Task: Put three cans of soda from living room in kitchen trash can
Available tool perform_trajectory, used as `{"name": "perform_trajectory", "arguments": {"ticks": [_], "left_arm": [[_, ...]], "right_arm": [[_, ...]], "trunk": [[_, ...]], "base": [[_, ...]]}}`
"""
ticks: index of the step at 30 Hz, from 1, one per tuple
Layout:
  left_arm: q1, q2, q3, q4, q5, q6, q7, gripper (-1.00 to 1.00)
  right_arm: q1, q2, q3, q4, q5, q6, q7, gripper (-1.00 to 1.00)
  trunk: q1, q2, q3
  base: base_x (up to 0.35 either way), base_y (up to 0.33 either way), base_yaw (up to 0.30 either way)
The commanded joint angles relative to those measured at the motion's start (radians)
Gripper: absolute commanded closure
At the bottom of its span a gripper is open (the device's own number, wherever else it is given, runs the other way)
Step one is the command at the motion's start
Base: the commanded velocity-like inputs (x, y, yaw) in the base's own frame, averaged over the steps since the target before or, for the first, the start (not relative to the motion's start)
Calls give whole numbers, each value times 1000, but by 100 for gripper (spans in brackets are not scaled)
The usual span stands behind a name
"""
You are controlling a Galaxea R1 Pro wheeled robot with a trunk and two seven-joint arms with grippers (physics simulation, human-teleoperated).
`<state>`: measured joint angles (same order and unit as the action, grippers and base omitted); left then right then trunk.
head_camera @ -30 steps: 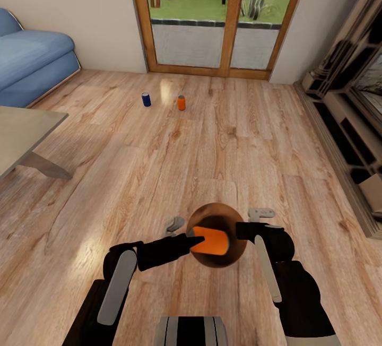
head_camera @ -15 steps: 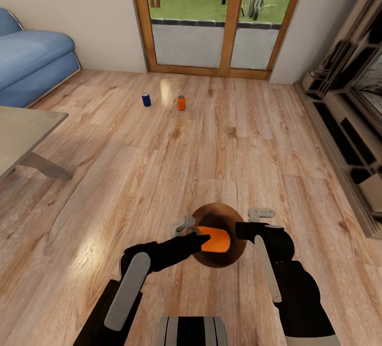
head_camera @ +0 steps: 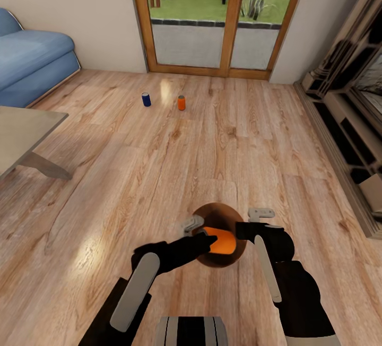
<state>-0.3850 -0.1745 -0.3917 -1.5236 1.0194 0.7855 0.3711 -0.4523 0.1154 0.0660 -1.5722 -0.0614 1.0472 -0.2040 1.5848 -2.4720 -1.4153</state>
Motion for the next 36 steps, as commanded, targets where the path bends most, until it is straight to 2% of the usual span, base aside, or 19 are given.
{"name": "perform_trajectory", "arguments": {"ticks": [1, 7, 12, 16, 20, 26, 36], "left_arm": [[0, 0, -10, -1, -1, -1, 15, 100], [-2, 0, -24, 0, 1, -47, 44, 100], [-23, 0, -67, 0, 1, -56, 103, 100], [-31, 0, -88, 0, 1, -58, 122, 100], [-32, 0, -93, 0, 0, -71, 135, 100], [-34, 0, -96, 0, 1, -105, 192, 100], [-37, 0, -98, 3, 1, -110, 201, 100]], "right_arm": [[0, 0, 0, 0, -12, 0, 5, 100], [0, 0, 0, 0, -12, 0, 5, 100], [0, 0, -1, 0, -12, 0, 5, 100], [0, 0, -2, 0, -12, 0, 5, 100], [0, 0, -2, 0, -12, 0, 5, 100], [0, 0, -3, 0, -12, 0, 5, 100], [0, 0, -3, 0, -12, 0, 5, 100]], "trunk": [[0, 0, 0], [0, 0, 0], [0, 0, 0], [0, 0, 0], [0, 0, 0], [0, 0, 0], [0, 0, 0]], "base": [[0, 0, 0], [0, 0, 0], [0, 0, 0], [0, 0, 0], [0, 0, 0], [0, 0, 0], [0, 0, 0]]}}
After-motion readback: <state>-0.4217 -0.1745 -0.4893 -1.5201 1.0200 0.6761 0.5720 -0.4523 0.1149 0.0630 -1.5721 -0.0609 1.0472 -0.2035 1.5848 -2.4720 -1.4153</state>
